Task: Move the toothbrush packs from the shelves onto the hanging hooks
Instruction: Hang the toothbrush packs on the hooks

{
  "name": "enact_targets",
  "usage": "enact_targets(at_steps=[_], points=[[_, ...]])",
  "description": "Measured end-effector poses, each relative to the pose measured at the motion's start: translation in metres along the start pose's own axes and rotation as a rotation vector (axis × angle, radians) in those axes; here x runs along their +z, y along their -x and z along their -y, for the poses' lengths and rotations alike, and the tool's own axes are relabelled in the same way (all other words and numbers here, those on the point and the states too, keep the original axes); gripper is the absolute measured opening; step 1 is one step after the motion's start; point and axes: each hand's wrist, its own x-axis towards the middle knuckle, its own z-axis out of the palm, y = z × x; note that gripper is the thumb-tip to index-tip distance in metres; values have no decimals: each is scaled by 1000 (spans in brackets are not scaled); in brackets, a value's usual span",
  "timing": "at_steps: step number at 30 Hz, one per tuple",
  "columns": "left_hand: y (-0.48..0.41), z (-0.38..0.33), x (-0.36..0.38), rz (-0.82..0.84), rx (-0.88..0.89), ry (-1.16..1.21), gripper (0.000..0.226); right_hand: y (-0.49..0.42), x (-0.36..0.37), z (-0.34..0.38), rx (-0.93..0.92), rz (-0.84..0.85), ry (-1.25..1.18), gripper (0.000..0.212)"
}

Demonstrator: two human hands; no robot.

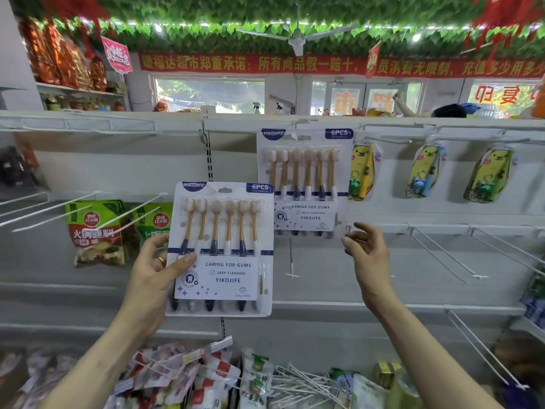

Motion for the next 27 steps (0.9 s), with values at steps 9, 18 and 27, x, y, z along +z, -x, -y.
enact_targets(at_steps=[9, 18, 27], points=[[64, 62, 13, 14, -84, -63, 58, 90, -3, -31, 81, 188, -4, 23], [116, 131, 14, 27, -269, -135, 56, 149, -15, -52, 232, 274, -1, 20], [118, 159, 22, 22, -324, -234, 7, 155, -37, -82, 326, 277, 74, 12]])
